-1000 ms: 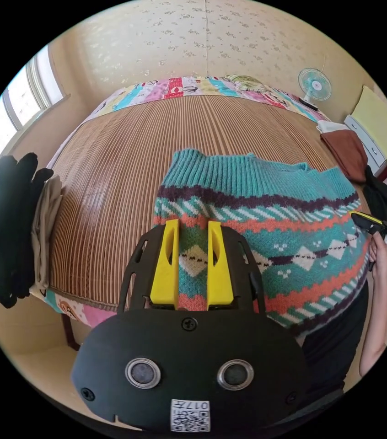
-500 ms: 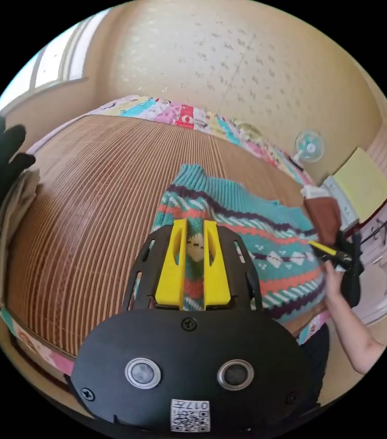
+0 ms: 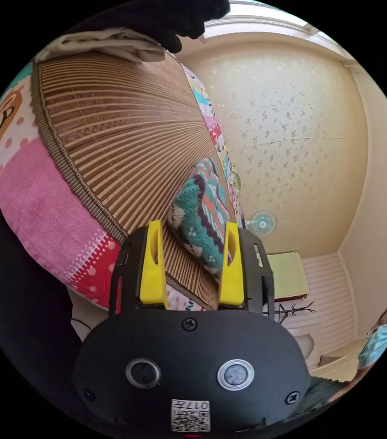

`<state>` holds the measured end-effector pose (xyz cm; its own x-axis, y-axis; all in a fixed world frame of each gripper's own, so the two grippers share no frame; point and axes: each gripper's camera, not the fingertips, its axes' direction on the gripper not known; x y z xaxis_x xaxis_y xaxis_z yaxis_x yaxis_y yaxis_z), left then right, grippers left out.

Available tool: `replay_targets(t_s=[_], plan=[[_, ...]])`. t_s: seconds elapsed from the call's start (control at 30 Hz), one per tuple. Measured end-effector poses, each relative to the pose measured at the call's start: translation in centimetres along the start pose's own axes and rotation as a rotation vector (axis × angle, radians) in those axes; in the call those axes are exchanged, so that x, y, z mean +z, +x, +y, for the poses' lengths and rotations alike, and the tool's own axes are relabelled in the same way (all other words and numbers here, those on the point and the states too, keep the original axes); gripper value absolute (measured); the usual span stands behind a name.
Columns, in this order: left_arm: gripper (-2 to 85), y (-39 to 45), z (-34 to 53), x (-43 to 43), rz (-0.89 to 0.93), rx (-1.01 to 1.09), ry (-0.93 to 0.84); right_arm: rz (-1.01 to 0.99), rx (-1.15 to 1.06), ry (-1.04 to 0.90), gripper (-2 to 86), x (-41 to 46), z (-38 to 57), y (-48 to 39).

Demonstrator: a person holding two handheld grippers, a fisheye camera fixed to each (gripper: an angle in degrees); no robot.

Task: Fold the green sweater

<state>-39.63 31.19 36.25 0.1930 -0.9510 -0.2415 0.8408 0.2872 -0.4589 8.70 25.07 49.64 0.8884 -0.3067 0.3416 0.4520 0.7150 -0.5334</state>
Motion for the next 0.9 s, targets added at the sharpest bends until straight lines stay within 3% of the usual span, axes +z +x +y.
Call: replay_targets(t_s=[0.13,0.23,0.33,0.5,0.67,0.9], plan=[[15.7,-0.1,-0.3,1.1,-0.081,0.002,0.005,0.030,-0.009,0.000,0.3,-0.3,0.5,-0.6],[15.0,-1.2,-0.1,0.8,-0.002,-0.072,0.027,0.049,-0.011,0.012,0.3,-0.6,0.9,-0.7],[15.0,-1.7,0.2,1.0,-0.050,-0.100,0.033,0.039,-0.005,0.011,0.4,-0.9,1.2,-0.2],[9.5,-3.1,1.2,0.9,0.014,-0.106,0.092,0.043,0.015,0.008,0.4,-1.6,1.7,0.8],[7.6,0.1,3.8,-0.3,0.122,0.124,0.153,0.034,0.026,0.013,0.3,-2.6,2.5,2.5],[6.5,9.2,6.8,3.1,0.285,0.507,0.073,0.074,0.034,0.036,0.3,-4.5,3.6,4.7]])
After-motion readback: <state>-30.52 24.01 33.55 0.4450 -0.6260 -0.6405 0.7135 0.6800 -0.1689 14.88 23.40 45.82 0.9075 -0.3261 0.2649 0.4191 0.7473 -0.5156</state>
